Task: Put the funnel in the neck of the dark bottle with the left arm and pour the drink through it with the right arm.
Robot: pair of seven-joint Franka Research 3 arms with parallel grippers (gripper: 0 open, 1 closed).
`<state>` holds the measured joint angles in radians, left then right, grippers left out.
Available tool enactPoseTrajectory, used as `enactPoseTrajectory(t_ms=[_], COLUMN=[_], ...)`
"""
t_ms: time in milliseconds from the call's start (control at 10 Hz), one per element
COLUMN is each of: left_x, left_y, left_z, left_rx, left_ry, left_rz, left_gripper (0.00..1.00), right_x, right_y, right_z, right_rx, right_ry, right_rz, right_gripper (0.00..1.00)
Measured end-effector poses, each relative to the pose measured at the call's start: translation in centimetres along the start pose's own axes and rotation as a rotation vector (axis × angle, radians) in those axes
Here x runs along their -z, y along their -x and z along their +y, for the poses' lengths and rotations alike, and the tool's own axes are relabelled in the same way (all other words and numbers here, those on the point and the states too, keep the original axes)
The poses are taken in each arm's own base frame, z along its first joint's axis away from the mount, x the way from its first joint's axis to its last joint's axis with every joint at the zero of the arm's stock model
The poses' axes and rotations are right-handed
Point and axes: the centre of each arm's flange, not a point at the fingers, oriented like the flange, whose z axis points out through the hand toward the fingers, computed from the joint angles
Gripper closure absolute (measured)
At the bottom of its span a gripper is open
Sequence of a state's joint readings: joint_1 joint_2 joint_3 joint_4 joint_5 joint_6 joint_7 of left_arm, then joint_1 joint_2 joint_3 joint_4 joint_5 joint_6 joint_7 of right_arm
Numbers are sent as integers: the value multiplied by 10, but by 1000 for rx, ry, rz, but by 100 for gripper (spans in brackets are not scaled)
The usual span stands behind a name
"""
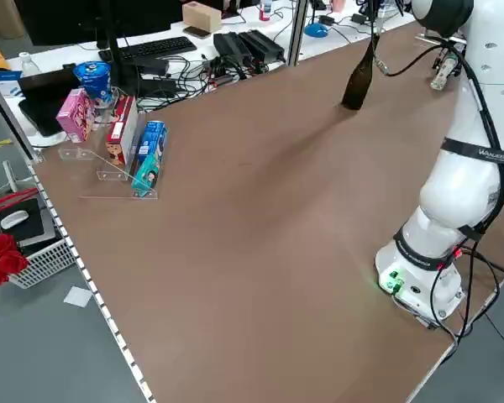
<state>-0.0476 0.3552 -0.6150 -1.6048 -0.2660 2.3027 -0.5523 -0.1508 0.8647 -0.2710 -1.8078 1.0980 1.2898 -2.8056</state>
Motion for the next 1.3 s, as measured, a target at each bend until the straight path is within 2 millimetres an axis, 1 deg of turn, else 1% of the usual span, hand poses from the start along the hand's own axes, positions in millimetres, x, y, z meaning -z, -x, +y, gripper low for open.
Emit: enactPoseTrajectory(t_ms=[300, 700, 1000, 1100, 1300], left_x=[0, -2, -6, -6, -6], left_y=[1, 0, 1, 1, 0], left_z=[1, -1, -2, -2, -3], left_rx=[-8, -30, -35, -42, -62], left_ry=[-5, -29, -35, -40, -70], left_rz=[4, 16, 15, 19, 37], left_gripper=[89, 89, 89, 87, 59], right_x=[1, 5, 15, 16, 20], right_y=[0, 0, -1, -2, -6], right_z=[0, -2, -5, -6, -7], right_rx=[-1, -13, -33, -38, -47], right_ry=[1, 6, 15, 16, 14], right_rz=[-1, -6, -15, -13, -2], right_gripper=[52, 57, 57, 57, 57])
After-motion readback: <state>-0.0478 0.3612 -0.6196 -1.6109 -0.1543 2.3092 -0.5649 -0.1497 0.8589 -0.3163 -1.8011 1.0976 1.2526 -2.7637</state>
